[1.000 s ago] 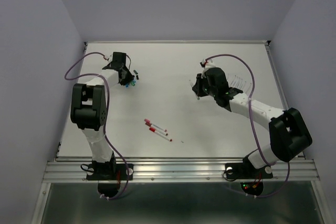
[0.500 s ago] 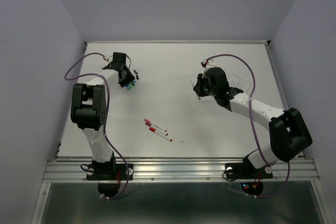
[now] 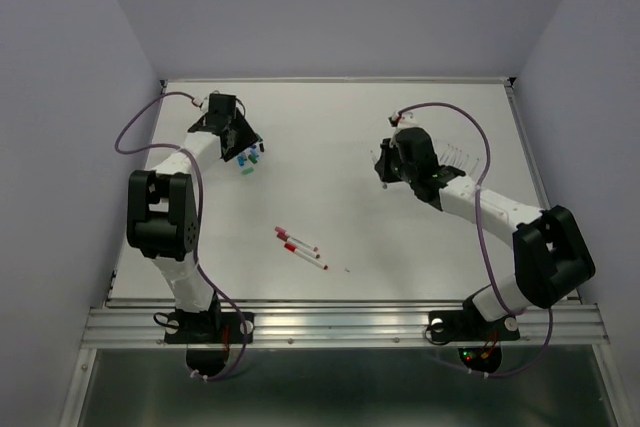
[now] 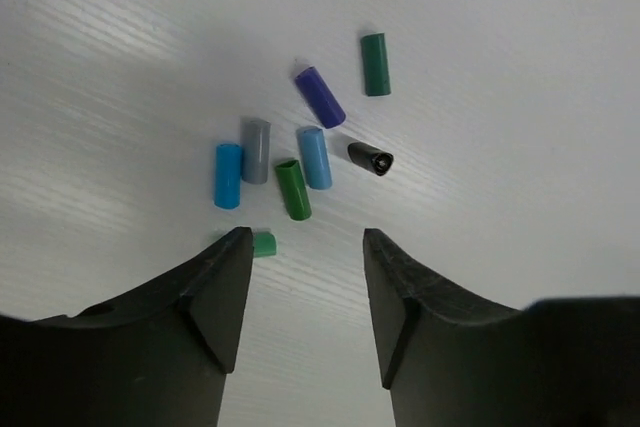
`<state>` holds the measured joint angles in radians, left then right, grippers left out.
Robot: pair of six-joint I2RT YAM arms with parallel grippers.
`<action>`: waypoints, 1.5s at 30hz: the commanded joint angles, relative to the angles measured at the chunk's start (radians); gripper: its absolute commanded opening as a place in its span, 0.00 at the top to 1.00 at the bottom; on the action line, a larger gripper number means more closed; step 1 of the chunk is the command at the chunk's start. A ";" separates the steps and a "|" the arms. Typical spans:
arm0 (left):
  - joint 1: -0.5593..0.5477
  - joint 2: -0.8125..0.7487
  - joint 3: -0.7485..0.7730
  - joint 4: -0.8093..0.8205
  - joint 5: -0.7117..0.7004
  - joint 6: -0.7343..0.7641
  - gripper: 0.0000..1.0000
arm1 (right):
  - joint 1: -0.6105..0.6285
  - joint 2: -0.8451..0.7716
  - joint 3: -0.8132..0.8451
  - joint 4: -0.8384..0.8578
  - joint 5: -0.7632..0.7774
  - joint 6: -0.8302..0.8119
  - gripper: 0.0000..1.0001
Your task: Open the pen caps
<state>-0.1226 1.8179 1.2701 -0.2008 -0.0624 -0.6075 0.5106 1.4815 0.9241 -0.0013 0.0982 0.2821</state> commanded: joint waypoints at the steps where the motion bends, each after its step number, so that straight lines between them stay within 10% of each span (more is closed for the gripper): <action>1: -0.014 -0.147 0.000 0.003 0.024 0.028 0.24 | -0.046 -0.018 0.064 -0.049 0.166 0.040 0.99; 5: -0.028 -0.224 -0.012 0.020 0.045 0.031 0.09 | -0.092 0.043 0.114 -0.085 0.352 0.091 0.99; 19: -0.040 -0.287 -0.037 0.038 0.045 0.049 0.09 | -0.184 0.416 0.416 -0.121 0.606 0.140 0.99; 45: -0.041 -0.279 -0.041 0.043 0.052 0.052 0.08 | -0.242 0.574 0.444 -0.144 0.572 0.134 0.94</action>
<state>-0.1616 1.5715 1.2366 -0.1761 -0.0086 -0.5758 0.2749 2.0640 1.3643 -0.1509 0.6544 0.4004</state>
